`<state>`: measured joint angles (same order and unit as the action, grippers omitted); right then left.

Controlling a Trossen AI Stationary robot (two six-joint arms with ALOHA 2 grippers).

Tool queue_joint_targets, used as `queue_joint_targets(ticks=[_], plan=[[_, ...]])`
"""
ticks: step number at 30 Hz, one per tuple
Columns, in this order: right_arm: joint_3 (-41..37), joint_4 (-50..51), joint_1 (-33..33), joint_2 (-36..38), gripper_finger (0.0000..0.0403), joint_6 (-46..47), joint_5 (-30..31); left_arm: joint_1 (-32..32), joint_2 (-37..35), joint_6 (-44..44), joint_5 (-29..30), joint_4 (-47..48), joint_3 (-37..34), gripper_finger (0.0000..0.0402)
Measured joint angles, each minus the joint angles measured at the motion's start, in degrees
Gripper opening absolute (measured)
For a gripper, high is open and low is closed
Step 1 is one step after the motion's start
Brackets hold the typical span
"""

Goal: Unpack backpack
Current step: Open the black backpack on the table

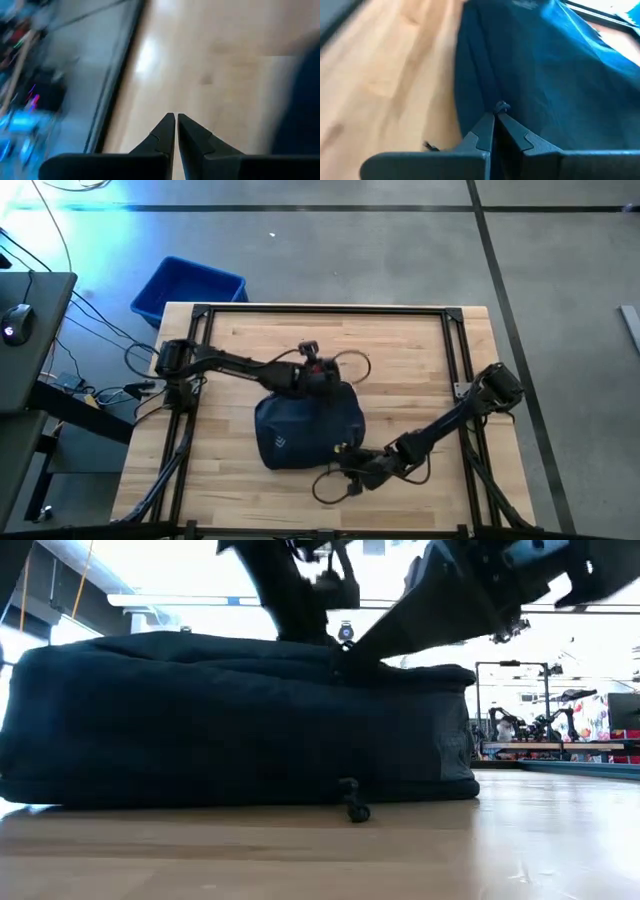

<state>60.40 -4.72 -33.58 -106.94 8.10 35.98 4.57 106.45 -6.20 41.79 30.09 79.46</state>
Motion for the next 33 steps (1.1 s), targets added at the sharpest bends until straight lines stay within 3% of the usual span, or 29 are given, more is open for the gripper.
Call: queue_joint_targets(ticks=[7, 10, 14, 20, 33], plan=[[-0.02, 1.92, -0.71, 0.88, 0.0000, 0.87, 3.40, 7.75, -4.25, 2.86, -24.45, 2.35, 0.04, 0.0000], [-0.02, 1.87, -0.71, 1.68, 0.0000, 0.82, 2.91, 12.18, -4.27, 3.04, -28.38, 2.44, 0.04, 0.0001], [-0.02, 1.96, -0.70, 2.30, 0.0000, 0.42, 2.48, 17.93, -3.86, 3.13, -26.81, 0.34, 0.00, 0.0001], [-0.02, 1.92, -0.71, 2.43, 0.0000, 0.41, 0.97, 23.84, -3.86, 8.30, -18.07, -5.20, -0.02, 0.0010], [-0.02, 0.63, -2.47, 2.45, 0.0000, 1.55, -0.46, 25.05, 4.35, 18.42, -13.99, -9.04, 0.02, 0.0158]])
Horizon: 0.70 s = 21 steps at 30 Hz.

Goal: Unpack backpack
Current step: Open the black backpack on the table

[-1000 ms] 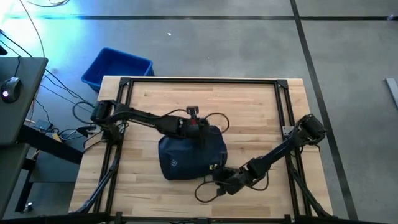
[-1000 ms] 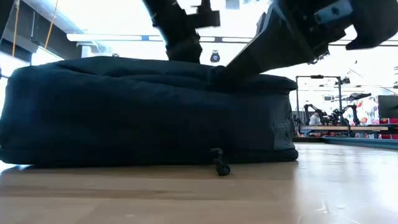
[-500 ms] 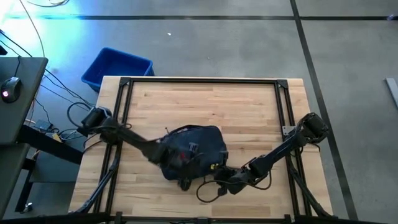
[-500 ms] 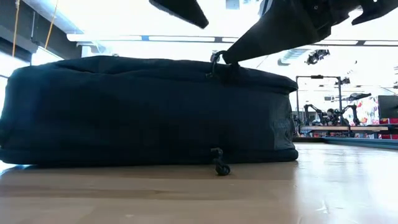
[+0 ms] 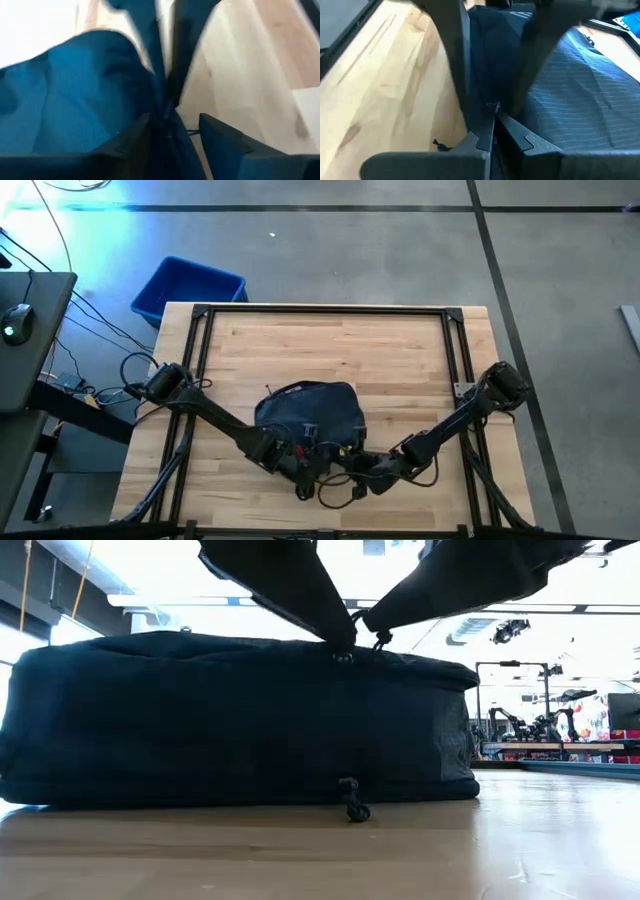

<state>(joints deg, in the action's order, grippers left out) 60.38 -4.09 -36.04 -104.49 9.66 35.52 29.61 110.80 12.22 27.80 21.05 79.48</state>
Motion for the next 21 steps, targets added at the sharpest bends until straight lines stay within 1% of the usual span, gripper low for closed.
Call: queue_joint_targets(ticks=[4, 8, 10, 12, 16, 17, 19, 21], plan=[[0.00, -0.35, -0.87, 0.00, 0.0000, 0.83, 1.07, 0.23, 0.95, 2.61, 3.63, -1.65, -0.01, 0.0168], [0.00, -0.82, -1.25, 0.00, 0.0000, 1.26, 1.52, 0.81, 1.82, 3.03, 4.09, -4.42, -0.02, 0.0158], [0.00, -0.87, -1.25, 0.00, 0.0000, 2.29, 1.53, 1.06, 2.16, 3.20, 4.39, -5.50, -0.02, 0.0140], [0.00, -0.86, -1.25, 0.00, 0.0000, 3.02, 1.51, 1.24, 2.29, 3.70, 4.77, -5.69, 0.00, 0.0113], [0.00, -0.83, -1.08, 0.00, 0.0002, 2.10, 1.49, 2.03, 2.29, 4.28, 6.35, -4.79, -0.01, 0.0029], [0.00, -0.83, -1.08, 0.00, 0.0006, 0.82, 1.49, 2.31, 2.29, 4.29, 7.11, -4.39, 0.00, 0.0016], [0.00, -1.40, -1.08, 0.00, 0.0021, -3.08, 1.58, 2.97, 2.30, 4.46, 8.58, -3.81, 0.00, 0.0010], [0.77, -0.70, -1.10, 0.00, 0.0047, -6.81, 2.81, 3.50, 2.32, 5.35, 9.39, -2.79, 0.00, 0.0009]])
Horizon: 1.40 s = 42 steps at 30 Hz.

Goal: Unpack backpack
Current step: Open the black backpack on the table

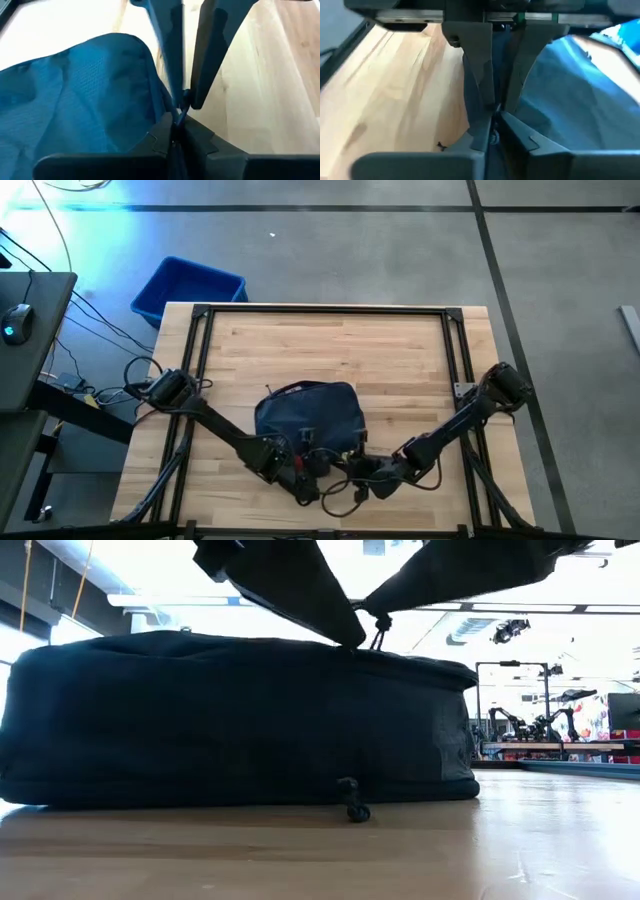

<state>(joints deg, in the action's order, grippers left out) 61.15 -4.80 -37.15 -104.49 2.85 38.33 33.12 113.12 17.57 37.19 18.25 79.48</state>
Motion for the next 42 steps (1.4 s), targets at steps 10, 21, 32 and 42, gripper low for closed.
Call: queue_joint_targets(ticks=[10, 21, 32, 42], plan=[[0.50, 5.95, 1.05, -2.83, 0.0203, -4.94, -0.60, 2.37, 0.00, 2.76, 4.00, 4.97, 0.00, 0.0001], [0.76, 2.64, 3.00, -7.85, 0.0121, -7.05, 3.44, 4.34, -0.04, 6.25, 8.33, 8.00, 0.00, 0.0000], [5.41, 31.66, 1.03, -6.67, 0.0003, 13.36, 7.21, 11.33, 0.10, 51.29, 18.24, 48.49, 0.06, 0.0000], [7.62, 2.45, 1.26, -6.78, 0.0005, 2.64, -2.21, 13.43, 0.27, 68.87, 13.07, 66.14, -3.68, 0.0019]])
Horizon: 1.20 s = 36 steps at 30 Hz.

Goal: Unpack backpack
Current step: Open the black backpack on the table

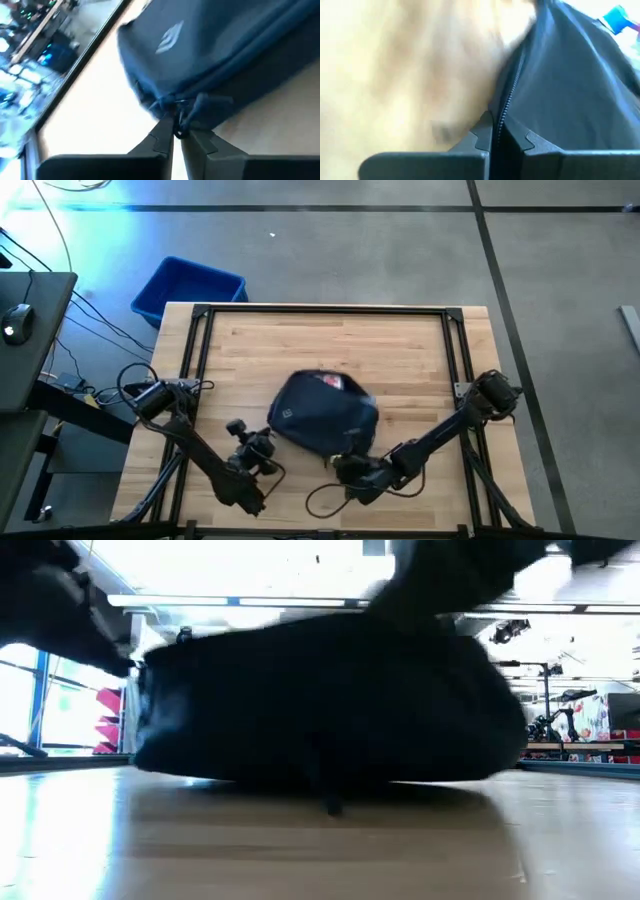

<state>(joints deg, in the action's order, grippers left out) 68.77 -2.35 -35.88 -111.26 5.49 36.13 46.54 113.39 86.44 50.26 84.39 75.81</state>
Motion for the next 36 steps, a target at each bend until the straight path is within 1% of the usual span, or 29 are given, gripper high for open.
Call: queue_joint_targets(ticks=[2, 4, 6, 10, 12, 14, 16, 18, 20, 23, 25, 27, 29, 31, 33, 36], plan=[[0.07, -7.79, 0.36, 0.00, 0.0018, -1.73, -3.76, 0.31, -0.58, -0.56, -2.92, 1.52, 0.69, 0.0043], [0.23, -10.73, 0.44, 0.04, 0.0042, -3.05, -5.54, 0.57, -0.94, -0.95, -5.74, 2.91, 1.24, 0.0073], [0.24, -11.15, 0.41, 0.04, 0.0076, -4.12, -5.76, 1.11, -1.14, -0.66, -7.77, 4.64, 1.55, 0.0105], [0.24, -11.19, 0.17, 0.04, 0.0157, -5.59, -6.27, 2.54, -1.19, 0.22, -10.07, 5.90, 1.73, 0.0158], [0.24, -10.89, -0.56, 0.18, 0.0196, -7.66, -6.37, 3.17, -1.19, -0.93, -10.31, 5.94, 2.36, 0.0174], [0.24, -8.55, -1.68, 0.89, 0.0227, -10.03, -6.33, 3.60, -1.17, -1.85, -9.78, 5.87, 3.61, 0.0181], [0.24, -4.87, -2.96, 2.05, 0.0247, -10.44, -3.48, 4.15, -1.19, -4.23, -8.74, 5.17, 5.38, 0.0183], [0.24, -1.36, -4.04, 3.27, 0.0254, -9.69, 1.00, 4.77, -1.19, -8.84, -6.55, 2.52, 7.40, 0.0183], [0.24, 0.92, -4.47, 3.96, 0.0254, -8.73, 3.54, 5.54, -1.17, -14.85, -2.46, -2.21, 9.67, 0.0184], [0.26, 2.34, -4.44, 3.95, 0.0247, -7.75, 3.66, 6.27, -1.18, -27.53, 2.83, -12.29, 12.70, 0.0184], [0.01, 2.34, -4.38, 3.93, 0.0241, -6.21, 3.40, 6.29, -1.17, -37.02, 4.33, -19.99, 14.46, 0.0184], [-0.17, 3.19, -4.24, 3.93, 0.0234, -5.22, 3.27, 6.07, -1.17, -46.80, 4.49, -28.99, 15.61, 0.0184], [-0.24, 4.32, -3.89, 3.93, 0.0229, -3.81, 3.25, 5.46, -1.17, -56.89, 2.26, -38.84, 15.83, 0.0184], [-0.24, 4.90, -3.86, 3.93, 0.0224, -2.80, 3.26, 4.79, -1.17, -66.15, -3.12, -47.39, 15.87, 0.0184], [-0.24, 5.16, -3.84, 3.93, 0.0220, -2.70, 2.84, 3.57, -1.17, -71.54, -9.98, -54.99, 15.89, 0.0184], [-0.24, 5.00, -3.86, 3.91, 0.0215, -2.68, 2.76, 1.72, -1.03, -76.23, -19.57, -61.52, 15.89, 0.0184]])
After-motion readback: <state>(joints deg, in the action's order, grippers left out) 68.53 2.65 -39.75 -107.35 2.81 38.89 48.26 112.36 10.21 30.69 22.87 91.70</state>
